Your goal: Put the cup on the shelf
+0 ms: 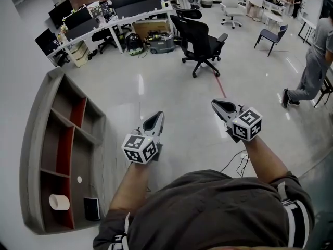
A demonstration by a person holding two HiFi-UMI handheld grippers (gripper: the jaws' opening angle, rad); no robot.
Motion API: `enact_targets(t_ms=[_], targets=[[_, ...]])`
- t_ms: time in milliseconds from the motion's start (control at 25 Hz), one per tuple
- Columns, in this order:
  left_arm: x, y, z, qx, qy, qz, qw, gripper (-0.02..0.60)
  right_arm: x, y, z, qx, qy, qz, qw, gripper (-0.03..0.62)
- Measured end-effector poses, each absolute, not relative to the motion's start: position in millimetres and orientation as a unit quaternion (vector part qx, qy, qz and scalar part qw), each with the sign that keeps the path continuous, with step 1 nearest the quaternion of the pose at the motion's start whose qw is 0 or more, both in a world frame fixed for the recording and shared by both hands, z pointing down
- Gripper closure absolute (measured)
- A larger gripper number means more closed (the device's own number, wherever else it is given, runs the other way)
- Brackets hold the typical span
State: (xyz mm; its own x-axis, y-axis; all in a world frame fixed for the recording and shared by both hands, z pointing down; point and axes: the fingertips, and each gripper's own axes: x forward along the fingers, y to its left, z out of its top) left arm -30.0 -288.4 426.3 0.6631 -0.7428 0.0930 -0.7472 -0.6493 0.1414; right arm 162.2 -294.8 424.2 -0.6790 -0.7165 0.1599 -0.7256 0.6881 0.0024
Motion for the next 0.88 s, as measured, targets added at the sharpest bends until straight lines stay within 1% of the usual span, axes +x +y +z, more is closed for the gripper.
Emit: enact_targets(t_ms=[880], targets=[[-25.2,-287.9,421.5,0.913,-0.400,0.014,0.080,0.577,157.5,-292.9,422.3,0.386,-0.918,0.025,0.085,0.605]])
